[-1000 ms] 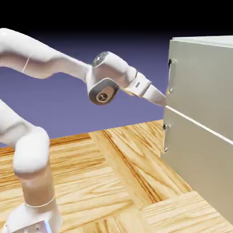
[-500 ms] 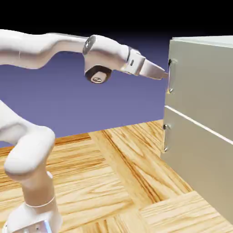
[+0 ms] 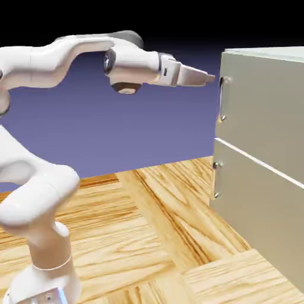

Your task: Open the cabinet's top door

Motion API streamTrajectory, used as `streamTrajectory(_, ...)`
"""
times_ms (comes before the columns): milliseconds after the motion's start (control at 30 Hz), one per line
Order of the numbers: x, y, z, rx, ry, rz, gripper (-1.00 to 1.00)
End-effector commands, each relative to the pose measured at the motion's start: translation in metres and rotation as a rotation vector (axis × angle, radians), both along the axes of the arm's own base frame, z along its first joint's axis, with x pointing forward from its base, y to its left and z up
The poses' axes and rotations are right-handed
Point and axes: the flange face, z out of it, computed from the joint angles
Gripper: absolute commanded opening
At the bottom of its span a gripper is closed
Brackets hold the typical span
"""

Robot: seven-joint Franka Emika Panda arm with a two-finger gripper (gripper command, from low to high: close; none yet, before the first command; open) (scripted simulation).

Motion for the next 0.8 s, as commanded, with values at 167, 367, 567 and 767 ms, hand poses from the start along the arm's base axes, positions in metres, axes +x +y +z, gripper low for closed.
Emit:
streamTrajectory(167,0.017,0.029,-0.015,-0.014,-0.056,0.013,0.0)
streamTrajectory(367,0.041,0.057,-0.041,-0.026,-0.099,0.025,0.0)
streamTrajectory(567,0.069,0.082,-0.078,-0.031,-0.127,0.033,0.0)
streamTrajectory(767,0.1,0.104,-0.125,-0.027,-0.141,0.033,0.0)
